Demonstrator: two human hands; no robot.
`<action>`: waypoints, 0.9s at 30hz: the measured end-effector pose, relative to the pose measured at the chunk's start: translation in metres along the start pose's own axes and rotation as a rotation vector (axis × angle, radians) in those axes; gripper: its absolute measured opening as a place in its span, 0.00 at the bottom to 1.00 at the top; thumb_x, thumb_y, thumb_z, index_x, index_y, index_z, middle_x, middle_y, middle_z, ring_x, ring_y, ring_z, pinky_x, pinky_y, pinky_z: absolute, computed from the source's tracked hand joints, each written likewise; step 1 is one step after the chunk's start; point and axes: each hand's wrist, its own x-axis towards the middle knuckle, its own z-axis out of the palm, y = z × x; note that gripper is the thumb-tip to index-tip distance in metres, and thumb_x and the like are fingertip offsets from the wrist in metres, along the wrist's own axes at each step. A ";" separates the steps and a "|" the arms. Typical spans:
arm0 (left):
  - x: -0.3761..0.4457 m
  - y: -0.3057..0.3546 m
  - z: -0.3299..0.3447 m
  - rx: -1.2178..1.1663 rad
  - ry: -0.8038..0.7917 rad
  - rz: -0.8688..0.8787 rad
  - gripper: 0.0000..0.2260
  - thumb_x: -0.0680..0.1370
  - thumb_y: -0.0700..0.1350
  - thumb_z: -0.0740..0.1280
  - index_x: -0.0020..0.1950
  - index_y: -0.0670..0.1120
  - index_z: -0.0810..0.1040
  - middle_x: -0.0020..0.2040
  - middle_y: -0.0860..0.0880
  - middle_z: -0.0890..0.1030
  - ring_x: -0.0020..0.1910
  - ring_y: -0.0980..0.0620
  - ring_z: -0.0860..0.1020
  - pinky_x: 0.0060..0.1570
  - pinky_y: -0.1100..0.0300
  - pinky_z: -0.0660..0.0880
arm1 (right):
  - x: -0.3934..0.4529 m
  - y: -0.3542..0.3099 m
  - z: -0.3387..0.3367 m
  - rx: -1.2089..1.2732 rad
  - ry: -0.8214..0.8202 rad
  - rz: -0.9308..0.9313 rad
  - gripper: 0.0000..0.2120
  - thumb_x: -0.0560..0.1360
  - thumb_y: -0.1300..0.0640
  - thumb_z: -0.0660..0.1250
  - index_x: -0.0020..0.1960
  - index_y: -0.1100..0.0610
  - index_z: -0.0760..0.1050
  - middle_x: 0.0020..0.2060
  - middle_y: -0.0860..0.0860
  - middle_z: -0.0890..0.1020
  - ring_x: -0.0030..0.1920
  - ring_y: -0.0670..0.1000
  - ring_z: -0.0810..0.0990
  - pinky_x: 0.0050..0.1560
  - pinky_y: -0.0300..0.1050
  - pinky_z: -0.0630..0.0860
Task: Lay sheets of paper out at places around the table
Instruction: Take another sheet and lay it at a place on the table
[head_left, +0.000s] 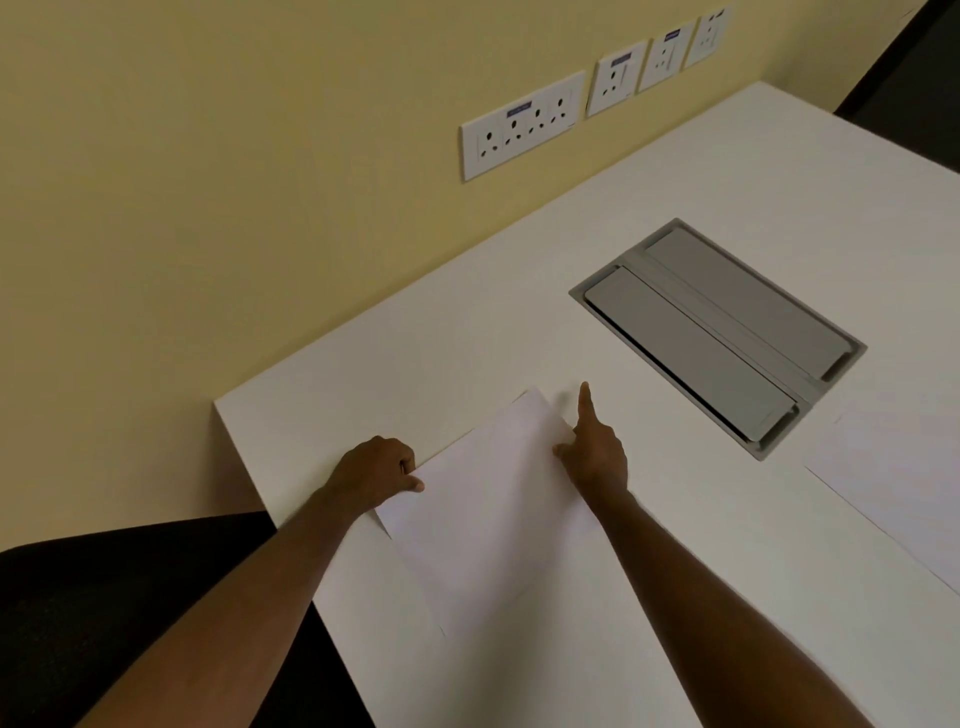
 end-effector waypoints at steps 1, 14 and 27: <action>0.000 -0.002 0.003 0.028 0.003 0.008 0.20 0.69 0.57 0.76 0.31 0.50 0.68 0.31 0.53 0.75 0.30 0.54 0.71 0.30 0.61 0.64 | 0.000 0.001 0.002 -0.010 0.005 0.001 0.47 0.73 0.60 0.68 0.80 0.44 0.41 0.48 0.54 0.81 0.48 0.57 0.80 0.49 0.52 0.79; 0.007 -0.004 -0.002 0.311 0.087 0.125 0.25 0.66 0.69 0.73 0.48 0.50 0.74 0.39 0.55 0.74 0.37 0.52 0.74 0.38 0.61 0.66 | -0.003 -0.009 0.007 -0.244 0.099 -0.070 0.36 0.76 0.56 0.69 0.79 0.51 0.56 0.64 0.55 0.74 0.63 0.57 0.73 0.57 0.51 0.75; -0.001 0.098 -0.036 0.269 0.702 0.692 0.26 0.82 0.53 0.60 0.76 0.40 0.67 0.75 0.42 0.70 0.74 0.43 0.69 0.73 0.44 0.66 | -0.051 -0.001 -0.094 -0.217 0.428 -0.199 0.29 0.83 0.42 0.52 0.79 0.57 0.58 0.77 0.56 0.65 0.77 0.56 0.60 0.79 0.52 0.54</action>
